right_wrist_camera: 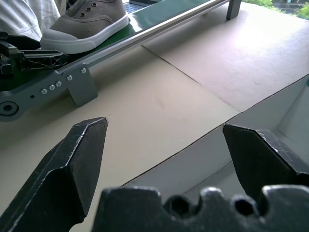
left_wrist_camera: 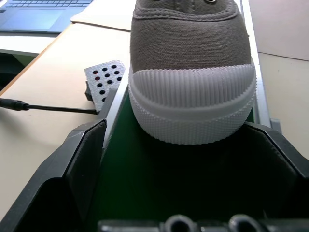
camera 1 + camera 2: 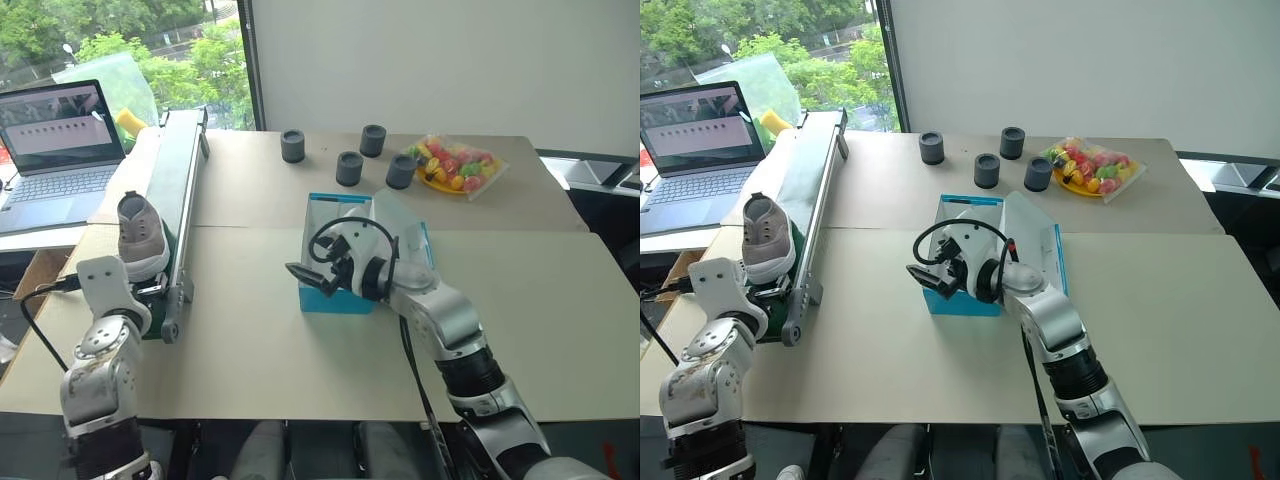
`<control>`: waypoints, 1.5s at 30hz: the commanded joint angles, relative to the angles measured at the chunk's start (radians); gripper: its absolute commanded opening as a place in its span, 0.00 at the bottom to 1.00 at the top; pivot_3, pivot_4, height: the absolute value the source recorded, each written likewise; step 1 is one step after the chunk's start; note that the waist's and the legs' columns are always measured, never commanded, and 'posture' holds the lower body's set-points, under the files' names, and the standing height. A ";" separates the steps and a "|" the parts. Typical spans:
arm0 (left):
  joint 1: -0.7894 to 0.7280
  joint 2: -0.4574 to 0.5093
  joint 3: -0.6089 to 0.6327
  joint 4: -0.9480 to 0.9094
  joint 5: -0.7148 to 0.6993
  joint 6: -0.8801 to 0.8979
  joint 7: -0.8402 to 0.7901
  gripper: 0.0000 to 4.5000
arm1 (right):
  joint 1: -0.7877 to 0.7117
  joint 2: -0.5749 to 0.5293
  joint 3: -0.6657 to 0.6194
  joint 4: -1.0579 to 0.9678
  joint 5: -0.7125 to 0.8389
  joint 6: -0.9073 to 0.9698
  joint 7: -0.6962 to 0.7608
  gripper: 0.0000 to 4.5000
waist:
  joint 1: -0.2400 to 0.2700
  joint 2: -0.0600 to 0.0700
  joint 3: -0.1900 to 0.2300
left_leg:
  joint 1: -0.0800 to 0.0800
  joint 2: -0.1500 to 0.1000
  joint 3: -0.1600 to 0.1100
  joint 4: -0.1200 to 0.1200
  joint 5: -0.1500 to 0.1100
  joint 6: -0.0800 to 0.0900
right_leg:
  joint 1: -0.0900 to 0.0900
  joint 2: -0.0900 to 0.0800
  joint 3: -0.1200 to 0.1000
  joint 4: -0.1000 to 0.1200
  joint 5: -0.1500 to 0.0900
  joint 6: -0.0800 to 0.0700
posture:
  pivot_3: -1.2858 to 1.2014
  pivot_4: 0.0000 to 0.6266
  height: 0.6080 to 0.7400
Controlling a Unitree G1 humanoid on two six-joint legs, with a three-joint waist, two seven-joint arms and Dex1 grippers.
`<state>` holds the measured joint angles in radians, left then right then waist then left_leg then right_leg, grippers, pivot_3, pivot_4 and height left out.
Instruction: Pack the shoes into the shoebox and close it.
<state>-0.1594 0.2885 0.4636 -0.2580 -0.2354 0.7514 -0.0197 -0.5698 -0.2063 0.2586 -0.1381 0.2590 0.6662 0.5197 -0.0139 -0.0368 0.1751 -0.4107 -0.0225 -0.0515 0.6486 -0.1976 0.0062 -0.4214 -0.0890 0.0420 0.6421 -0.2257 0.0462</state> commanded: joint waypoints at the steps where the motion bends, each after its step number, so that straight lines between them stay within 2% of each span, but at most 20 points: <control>1: 0.001 -0.006 -0.030 -0.010 0.006 -0.016 0.004 0.86 | 0.001 0.005 -0.025 -0.041 0.012 0.003 -0.004 1.00 | -0.001 0.000 0.000 | 0.000 0.000 0.000 -0.001 0.000 0.000 | 0.000 0.000 0.000 0.000 0.000 0.000 | 0.52 0.24 0.93; 2: 0.004 -0.004 -0.040 -0.012 0.010 -0.016 0.004 0.77 | 0.001 0.006 -0.025 -0.041 0.012 0.004 -0.005 1.00 | -0.001 0.000 0.000 | 0.000 0.000 0.000 -0.001 0.000 0.000 | -0.001 0.000 0.000 0.000 0.000 0.000 | 0.52 0.24 0.93; 4: 0.010 -0.001 -0.056 -0.013 0.016 -0.017 0.002 0.66 | 0.003 0.008 -0.026 -0.042 0.012 0.006 -0.006 1.00 | 0.000 0.000 0.000 | 0.000 0.000 0.000 -0.002 0.000 0.000 | 0.000 0.000 0.000 0.000 0.000 0.000 | 0.52 0.24 0.93; 15: 0.025 -0.012 -0.097 -0.022 0.049 -0.063 0.018 0.66 | 0.013 0.011 -0.035 -0.049 0.013 0.018 -0.013 1.00 | -0.001 0.000 0.000 | 0.001 0.000 0.001 -0.002 0.000 0.000 | 0.000 0.000 0.000 0.000 0.000 0.000 | 0.52 0.24 0.93; 17: 0.017 -0.023 -0.093 -0.039 0.068 -0.128 0.042 0.66 | 0.011 0.011 -0.037 -0.046 0.011 0.016 -0.015 1.00 | 0.000 0.000 0.000 | 0.001 0.000 0.001 -0.002 0.000 0.000 | 0.000 0.000 0.000 0.000 0.000 0.000 | 0.52 0.24 0.93; 22: 0.053 -0.019 -0.175 -0.127 0.224 -0.330 0.114 0.66 | -0.012 0.029 -0.061 -0.012 0.013 0.005 -0.034 1.00 | -0.001 0.000 0.000 | -0.001 0.000 0.000 -0.002 0.000 0.000 | -0.002 0.000 0.000 -0.001 0.000 0.000 | 0.52 0.24 0.93; 27: 0.098 -0.057 -0.304 -0.172 0.310 -0.410 0.123 0.66 | -0.136 0.136 -0.216 0.162 0.108 0.092 -0.102 1.00 | -0.003 0.000 0.000 | -0.002 0.000 0.001 -0.003 0.000 0.000 | -0.002 -0.001 0.000 -0.001 0.000 0.000 | 0.52 0.24 0.93; 30: 0.105 -0.092 -0.406 -0.192 0.283 -0.433 0.053 0.66 | -0.288 0.238 -0.437 0.360 0.319 0.268 -0.152 1.00 | -0.004 0.000 0.000 | -0.001 0.001 0.001 -0.003 0.000 0.000 | -0.002 0.000 0.000 0.000 0.001 -0.002 | 0.52 0.24 0.93; 33: 0.112 -0.124 -0.494 -0.237 0.201 -0.419 -0.051 0.66 | -0.406 0.253 -0.586 0.548 0.468 0.451 -0.140 1.00 | -0.003 0.000 0.000 | -0.002 0.002 0.001 -0.003 0.000 0.000 | -0.002 0.000 0.000 -0.001 0.001 -0.002 | 0.52 0.24 0.93; 36: 0.104 -0.157 -0.509 -0.279 0.098 -0.363 -0.114 0.66 | -0.453 0.238 -0.636 0.640 0.520 0.543 -0.133 1.00 | -0.003 0.000 0.000 | -0.005 0.002 0.001 -0.004 0.000 0.000 | -0.003 0.000 -0.001 -0.002 0.001 -0.002 | 0.52 0.24 0.93; 39: 0.095 -0.168 -0.500 -0.308 0.011 -0.293 -0.156 0.66 | -0.477 0.240 -0.684 0.682 0.558 0.559 -0.154 1.00 | -0.004 0.000 0.000 | -0.006 0.002 0.001 -0.005 -0.001 0.001 | -0.004 0.000 -0.001 -0.002 0.001 -0.002 | 0.52 0.24 0.93; 45: 0.092 -0.151 -0.498 -0.343 -0.048 -0.221 -0.182 0.66 | -0.517 0.235 -0.760 0.763 0.579 0.501 -0.205 1.00 | -0.019 0.000 0.000 | -0.005 0.002 0.003 -0.004 -0.001 0.001 | -0.003 0.002 -0.001 -0.002 0.001 -0.002 | 0.52 0.24 0.93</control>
<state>-0.0552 0.1346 -0.0384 -0.5387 -0.2608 0.5280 -0.1914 -1.0653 0.0355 -0.4746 0.6116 0.8100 1.2030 0.3243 -0.0334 -0.0369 0.1752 -0.4153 -0.0208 -0.0480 0.6441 -0.1982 0.0072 -0.4242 -0.0864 0.0412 0.6403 -0.2248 0.0447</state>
